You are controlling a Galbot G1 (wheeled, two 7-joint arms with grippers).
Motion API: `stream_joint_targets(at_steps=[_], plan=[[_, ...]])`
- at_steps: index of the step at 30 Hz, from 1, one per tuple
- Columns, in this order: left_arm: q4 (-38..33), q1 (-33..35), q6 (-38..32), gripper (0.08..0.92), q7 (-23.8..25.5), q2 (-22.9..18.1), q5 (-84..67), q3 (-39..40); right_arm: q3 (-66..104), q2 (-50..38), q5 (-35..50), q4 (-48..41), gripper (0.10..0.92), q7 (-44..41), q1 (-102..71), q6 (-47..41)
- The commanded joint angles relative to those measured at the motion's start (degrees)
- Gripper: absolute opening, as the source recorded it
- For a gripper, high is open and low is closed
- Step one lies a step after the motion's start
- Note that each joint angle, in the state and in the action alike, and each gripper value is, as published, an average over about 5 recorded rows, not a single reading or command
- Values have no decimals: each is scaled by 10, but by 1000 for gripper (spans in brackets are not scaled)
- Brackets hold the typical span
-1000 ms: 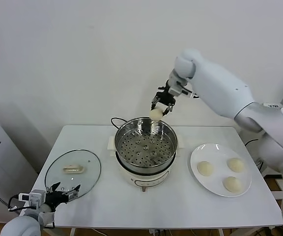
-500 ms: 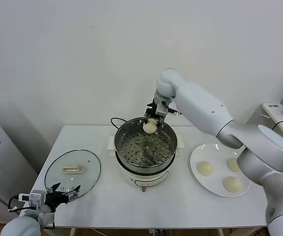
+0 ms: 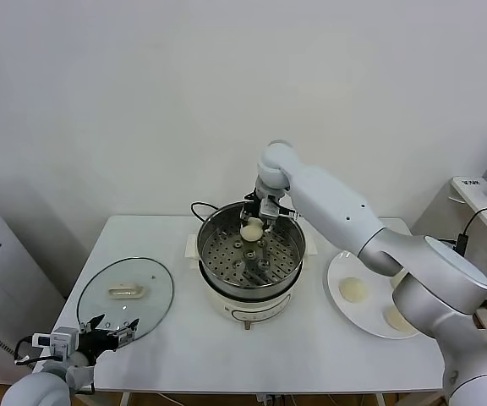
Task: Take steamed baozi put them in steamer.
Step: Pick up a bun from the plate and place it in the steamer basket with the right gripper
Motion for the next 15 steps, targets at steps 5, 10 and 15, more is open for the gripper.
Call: stream_joint_targets(at_steps=[5,10,15], plan=[[1,0,0,823,0,-1,0,0,0,-6,6,13,784,18,0,28],[0,2,0,823,0,-3,0,-1,-44,-33,137,2,821,-18,71,28],[-2,6,0,823,0,-6,1,-6,-135,-76,319,-15,822,-59,164,-5]])
